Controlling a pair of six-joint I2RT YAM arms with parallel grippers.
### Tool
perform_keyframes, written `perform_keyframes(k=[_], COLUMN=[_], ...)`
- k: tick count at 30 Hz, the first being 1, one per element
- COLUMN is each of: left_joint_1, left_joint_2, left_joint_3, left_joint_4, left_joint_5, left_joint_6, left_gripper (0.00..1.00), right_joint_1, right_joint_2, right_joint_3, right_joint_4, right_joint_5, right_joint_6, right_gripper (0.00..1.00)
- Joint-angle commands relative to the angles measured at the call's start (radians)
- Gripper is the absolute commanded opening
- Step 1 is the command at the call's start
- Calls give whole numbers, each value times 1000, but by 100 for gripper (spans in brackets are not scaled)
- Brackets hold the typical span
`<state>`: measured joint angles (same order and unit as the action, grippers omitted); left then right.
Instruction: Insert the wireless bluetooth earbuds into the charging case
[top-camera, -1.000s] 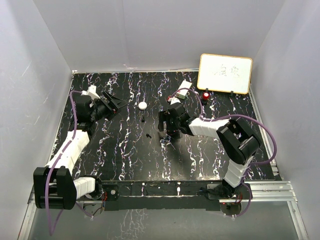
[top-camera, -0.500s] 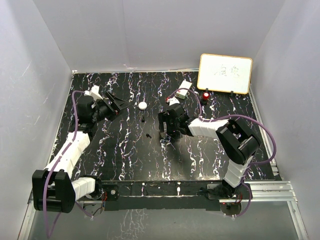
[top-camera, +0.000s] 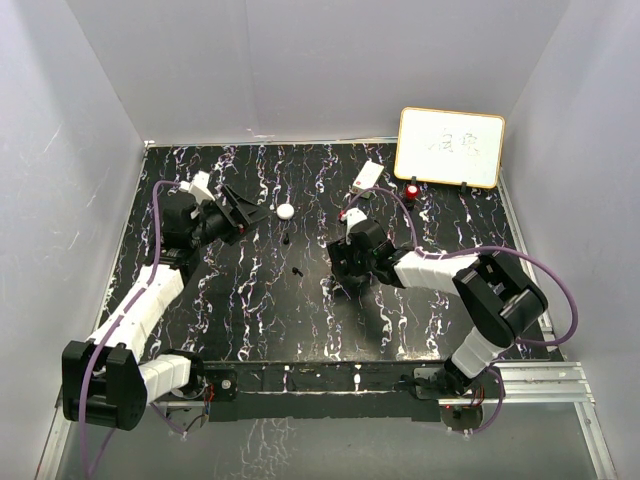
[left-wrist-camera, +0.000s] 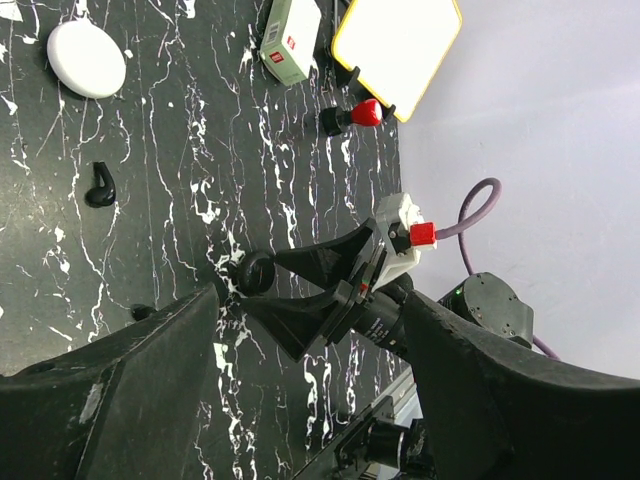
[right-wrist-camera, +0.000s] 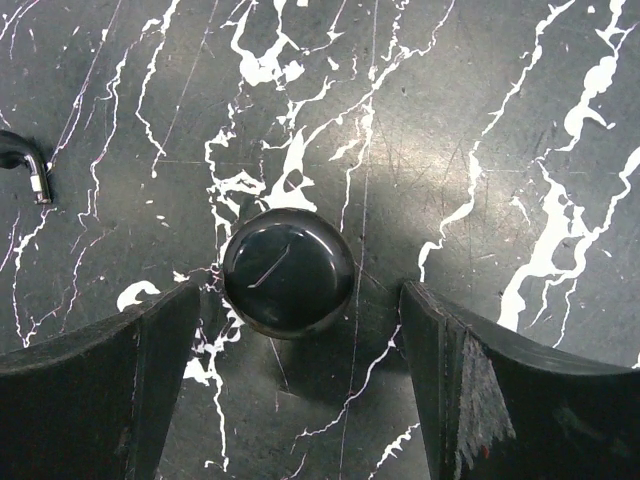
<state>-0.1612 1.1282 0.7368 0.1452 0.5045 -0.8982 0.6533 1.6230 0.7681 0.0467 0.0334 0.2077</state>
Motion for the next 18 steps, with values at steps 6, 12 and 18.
perform_keyframes(k=[6, 12, 18], left_joint_1=[-20, -21, -23], left_joint_2=[-20, -19, -17], left_joint_3=[-21, -32, -31], left_joint_4=[11, 17, 19], left_joint_5=[22, 29, 35], left_joint_6=[-16, -16, -16], left_gripper=[73, 73, 73], right_joint_1=[0, 0, 10], right_joint_2=[30, 87, 107], right_joint_3=[18, 51, 81], right_joint_4=[48, 42, 2], right_joint_5=[-20, -33, -14], right_joint_6=[-158, -185, -189], right_gripper=[77, 72, 61])
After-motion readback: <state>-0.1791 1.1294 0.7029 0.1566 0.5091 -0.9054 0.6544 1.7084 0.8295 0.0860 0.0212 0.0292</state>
